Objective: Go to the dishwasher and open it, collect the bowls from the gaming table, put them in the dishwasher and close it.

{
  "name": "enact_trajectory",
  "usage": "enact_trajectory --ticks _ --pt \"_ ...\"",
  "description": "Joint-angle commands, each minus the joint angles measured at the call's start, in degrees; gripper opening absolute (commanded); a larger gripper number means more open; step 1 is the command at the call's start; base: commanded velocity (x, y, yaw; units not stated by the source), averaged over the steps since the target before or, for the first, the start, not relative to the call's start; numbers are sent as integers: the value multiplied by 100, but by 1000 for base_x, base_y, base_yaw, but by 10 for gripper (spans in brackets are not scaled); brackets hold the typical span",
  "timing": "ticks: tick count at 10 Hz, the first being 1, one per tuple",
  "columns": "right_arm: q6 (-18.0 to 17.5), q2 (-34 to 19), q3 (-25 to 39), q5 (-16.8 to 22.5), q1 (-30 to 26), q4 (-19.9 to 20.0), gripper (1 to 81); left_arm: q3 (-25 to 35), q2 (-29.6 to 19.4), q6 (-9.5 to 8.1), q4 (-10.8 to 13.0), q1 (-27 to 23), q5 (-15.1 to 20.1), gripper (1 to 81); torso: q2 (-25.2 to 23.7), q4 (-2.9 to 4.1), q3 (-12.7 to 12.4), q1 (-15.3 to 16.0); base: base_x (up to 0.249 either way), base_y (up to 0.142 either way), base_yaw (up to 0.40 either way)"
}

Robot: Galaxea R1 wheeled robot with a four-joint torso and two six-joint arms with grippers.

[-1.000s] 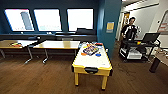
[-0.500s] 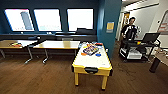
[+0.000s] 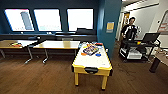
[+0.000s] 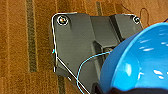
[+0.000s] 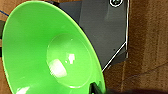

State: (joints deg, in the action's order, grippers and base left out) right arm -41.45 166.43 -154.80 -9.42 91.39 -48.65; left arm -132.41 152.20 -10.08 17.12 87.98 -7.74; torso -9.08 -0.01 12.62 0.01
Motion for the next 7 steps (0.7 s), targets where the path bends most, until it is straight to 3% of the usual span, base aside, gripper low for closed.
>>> enact_trajectory --ticks 1,3,7 --pt "14 -72 -32 169 -204 -57 10 31 -181 33 55 -206 212 10 0 0 0 0 0 0 -101" --pt "14 -72 -32 169 -204 -57 10 5 -172 24 37 -206 212 10 0 0 0 0 0 0 -203" --pt "14 -72 -24 169 -187 -65 10 -303 13 24 63 -206 247 10 0 0 0 2 0 0 -371"
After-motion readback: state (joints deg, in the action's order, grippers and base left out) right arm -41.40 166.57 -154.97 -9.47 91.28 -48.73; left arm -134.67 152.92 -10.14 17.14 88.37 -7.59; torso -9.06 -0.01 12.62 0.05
